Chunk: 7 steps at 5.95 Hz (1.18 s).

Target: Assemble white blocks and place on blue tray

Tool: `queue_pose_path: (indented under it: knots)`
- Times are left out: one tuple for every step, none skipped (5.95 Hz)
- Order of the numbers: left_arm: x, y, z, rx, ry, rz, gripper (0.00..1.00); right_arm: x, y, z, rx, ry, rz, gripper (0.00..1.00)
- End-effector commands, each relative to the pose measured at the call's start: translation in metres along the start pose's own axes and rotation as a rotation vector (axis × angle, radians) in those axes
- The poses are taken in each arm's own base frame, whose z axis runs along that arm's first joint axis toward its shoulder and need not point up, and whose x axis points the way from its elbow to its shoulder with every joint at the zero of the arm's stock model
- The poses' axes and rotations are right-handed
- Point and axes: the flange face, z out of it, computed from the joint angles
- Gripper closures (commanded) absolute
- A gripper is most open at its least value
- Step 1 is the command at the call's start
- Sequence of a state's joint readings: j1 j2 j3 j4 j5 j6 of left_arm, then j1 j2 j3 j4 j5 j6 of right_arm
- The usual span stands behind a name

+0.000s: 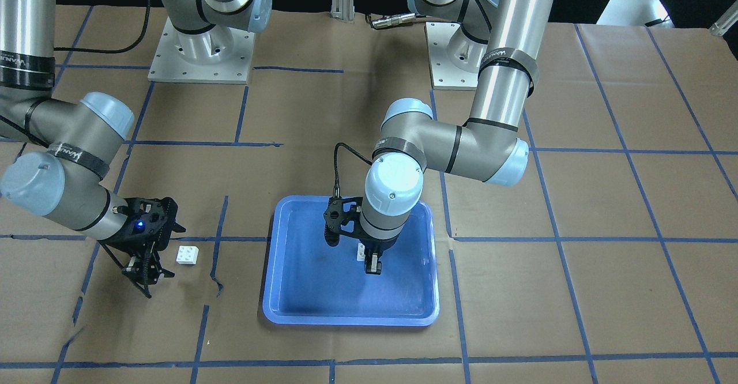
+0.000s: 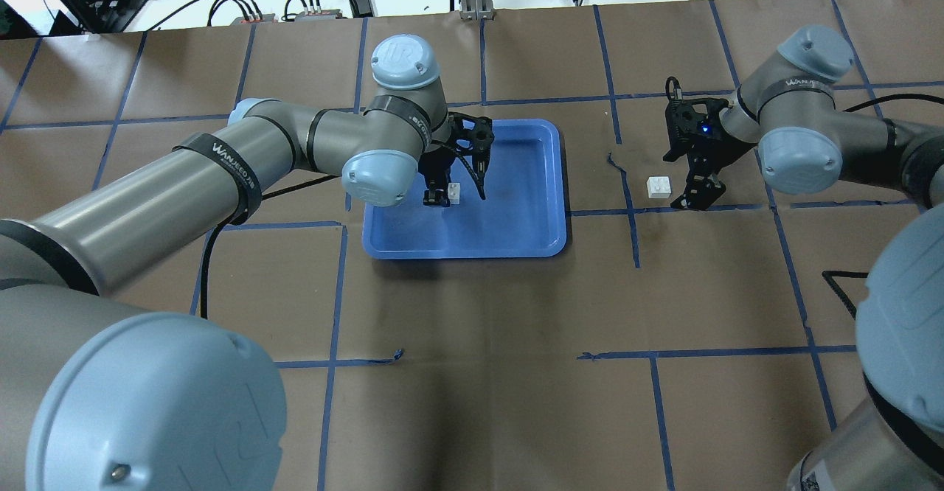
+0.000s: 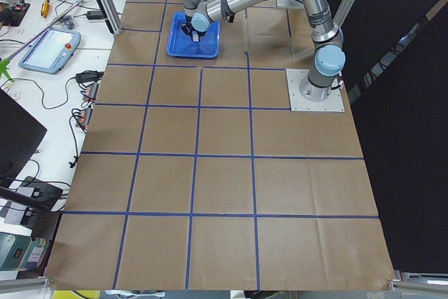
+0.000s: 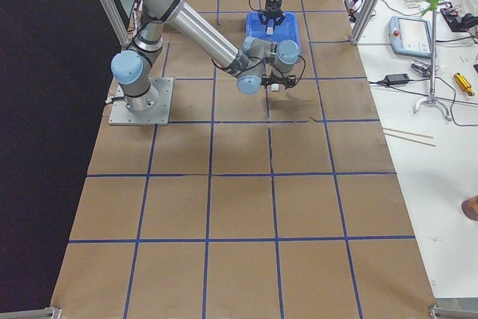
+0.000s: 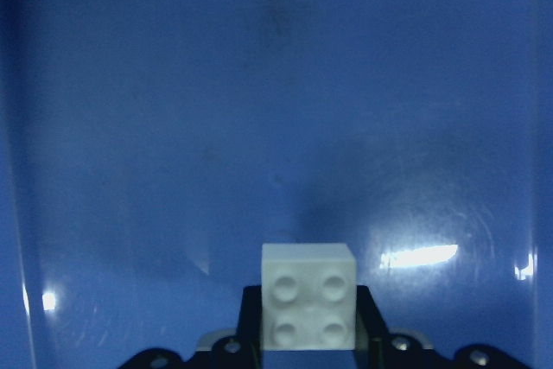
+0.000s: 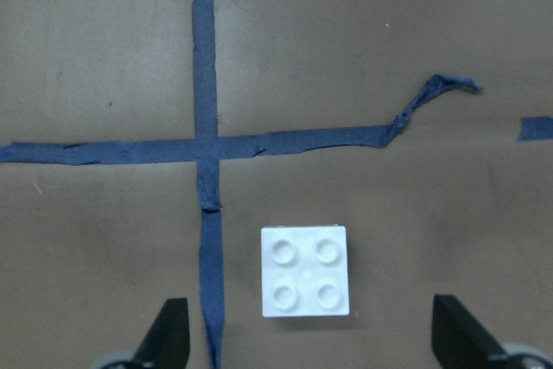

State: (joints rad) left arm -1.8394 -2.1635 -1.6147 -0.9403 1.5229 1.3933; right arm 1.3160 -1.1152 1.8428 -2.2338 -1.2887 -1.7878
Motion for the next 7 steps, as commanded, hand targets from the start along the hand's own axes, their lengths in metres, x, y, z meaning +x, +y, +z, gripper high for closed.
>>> queue_pose_path:
  knots:
    - [0.007,-0.016,-0.001,-0.001,0.001,0.021,0.93,0.0,-0.001,0.001,0.01,0.004,0.0,0.11]
    - [0.008,-0.019,0.002,-0.006,0.002,0.021,0.88,0.0,-0.001,0.001,0.01,0.005,-0.002,0.12]
    - [0.006,-0.02,0.002,-0.005,-0.001,0.019,0.01,0.0,0.001,0.006,0.012,-0.005,0.001,0.12]
    - [0.006,-0.019,-0.001,-0.008,-0.002,0.019,0.01,0.001,0.002,0.011,0.013,-0.014,0.004,0.2]
    - [0.006,-0.02,-0.018,-0.005,-0.016,0.023,0.01,0.001,0.002,0.011,0.013,-0.014,0.005,0.32]
    - [0.011,-0.019,-0.044,-0.005,-0.01,0.021,0.01,0.002,0.002,0.009,0.012,-0.009,0.002,0.41]
    - [0.021,-0.012,-0.084,-0.005,-0.011,0.011,0.01,0.002,0.002,0.008,0.01,-0.008,0.0,0.48]
